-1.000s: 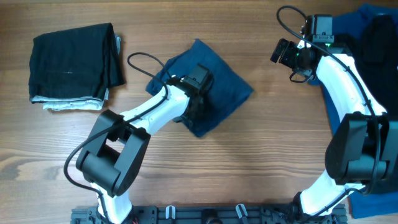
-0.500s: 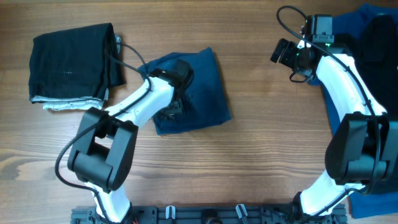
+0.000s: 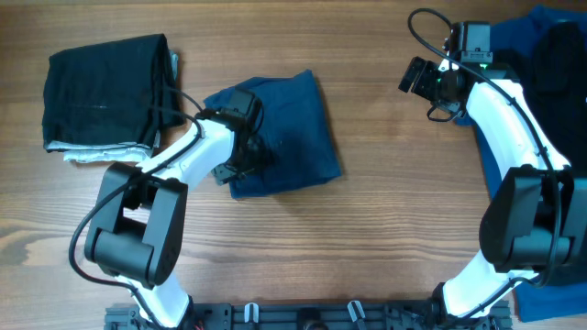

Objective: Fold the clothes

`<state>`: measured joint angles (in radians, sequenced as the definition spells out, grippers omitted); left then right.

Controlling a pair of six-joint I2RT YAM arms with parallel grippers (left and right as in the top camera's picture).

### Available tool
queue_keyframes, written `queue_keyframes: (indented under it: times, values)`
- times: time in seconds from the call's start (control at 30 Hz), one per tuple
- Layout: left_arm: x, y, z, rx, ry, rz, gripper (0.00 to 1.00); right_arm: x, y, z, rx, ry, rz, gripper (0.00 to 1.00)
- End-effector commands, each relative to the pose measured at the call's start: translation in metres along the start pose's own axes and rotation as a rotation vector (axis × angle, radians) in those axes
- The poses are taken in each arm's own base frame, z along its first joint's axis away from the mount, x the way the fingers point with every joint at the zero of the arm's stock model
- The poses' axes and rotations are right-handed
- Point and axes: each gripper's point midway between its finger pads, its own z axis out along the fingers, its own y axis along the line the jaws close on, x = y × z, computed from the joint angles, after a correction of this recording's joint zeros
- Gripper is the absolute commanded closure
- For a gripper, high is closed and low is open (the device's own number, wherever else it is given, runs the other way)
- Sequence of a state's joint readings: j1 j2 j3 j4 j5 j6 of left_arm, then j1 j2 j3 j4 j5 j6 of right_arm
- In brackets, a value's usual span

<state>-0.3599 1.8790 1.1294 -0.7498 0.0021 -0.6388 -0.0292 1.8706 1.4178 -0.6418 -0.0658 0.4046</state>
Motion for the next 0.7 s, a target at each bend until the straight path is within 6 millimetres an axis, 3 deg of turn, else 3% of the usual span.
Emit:
queue_keyframes:
  times: [0.0, 0.17, 0.43, 0.53, 0.67]
  values:
    - [0.034, 0.02, 0.028, -0.051, 0.113, -0.008, 0.34, 0.0, -0.002, 0.002, 0.016, -0.004, 0.012, 0.01]
    - [0.041, 0.027, 0.033, -0.069, 0.131, -0.024, 0.35, 0.0, -0.002, 0.002, 0.016, -0.005, 0.012, 0.01]
    - [0.04, 0.028, 0.033, -0.076, 0.123, -0.016, 0.19, 0.0, -0.002, 0.002, 0.015, -0.004, 0.012, 0.0]
    - [0.038, 0.03, 0.033, -0.086, 0.115, 0.007, 0.2, 0.0, -0.002, 0.002, 0.016, -0.004, 0.012, 0.0]
    - [0.039, 0.031, 0.033, -0.087, 0.115, 0.007, 0.35, 0.0, -0.002, 0.002, 0.016, -0.005, 0.012, 0.0]
